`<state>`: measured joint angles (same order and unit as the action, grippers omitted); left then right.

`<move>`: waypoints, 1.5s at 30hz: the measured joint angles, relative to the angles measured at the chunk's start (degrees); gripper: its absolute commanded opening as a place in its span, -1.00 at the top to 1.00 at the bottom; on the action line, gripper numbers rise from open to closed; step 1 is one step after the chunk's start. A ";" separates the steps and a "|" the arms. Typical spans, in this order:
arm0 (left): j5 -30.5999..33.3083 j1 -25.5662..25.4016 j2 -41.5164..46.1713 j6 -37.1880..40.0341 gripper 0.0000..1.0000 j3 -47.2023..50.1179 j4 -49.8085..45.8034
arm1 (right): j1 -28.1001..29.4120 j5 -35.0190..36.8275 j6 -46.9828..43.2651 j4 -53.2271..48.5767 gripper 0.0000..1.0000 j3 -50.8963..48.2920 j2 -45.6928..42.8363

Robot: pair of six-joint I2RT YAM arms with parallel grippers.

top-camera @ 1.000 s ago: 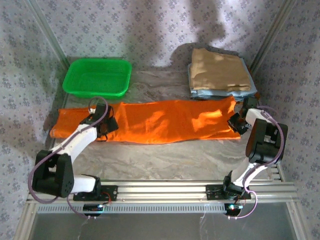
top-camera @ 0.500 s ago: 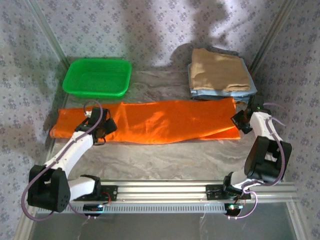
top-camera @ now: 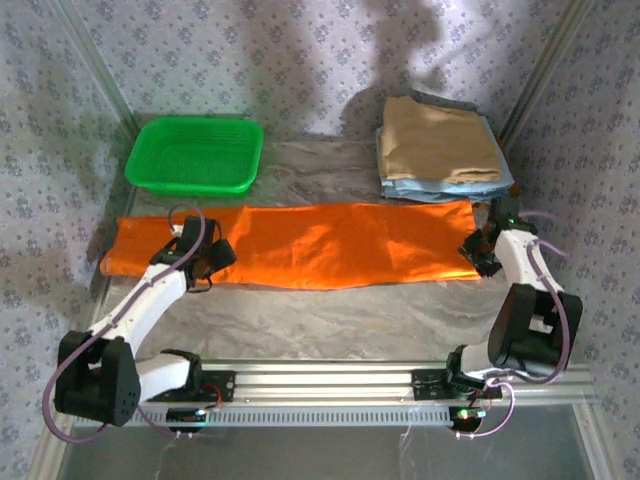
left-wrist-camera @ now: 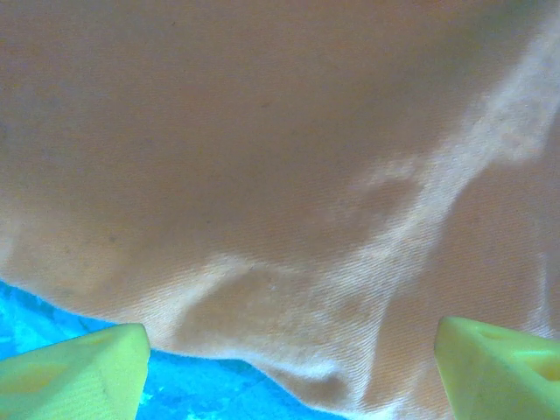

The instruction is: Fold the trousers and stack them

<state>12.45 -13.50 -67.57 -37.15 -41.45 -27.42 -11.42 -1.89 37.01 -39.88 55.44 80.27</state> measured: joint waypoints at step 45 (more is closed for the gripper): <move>-10.01 9.16 7.67 -9.31 -0.45 -0.79 -4.90 | 15.28 -1.29 -5.77 -1.11 0.51 10.60 8.26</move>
<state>2.44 -4.34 -59.90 -46.46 -42.24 -32.32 3.86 -3.18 31.24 -40.99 66.04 88.53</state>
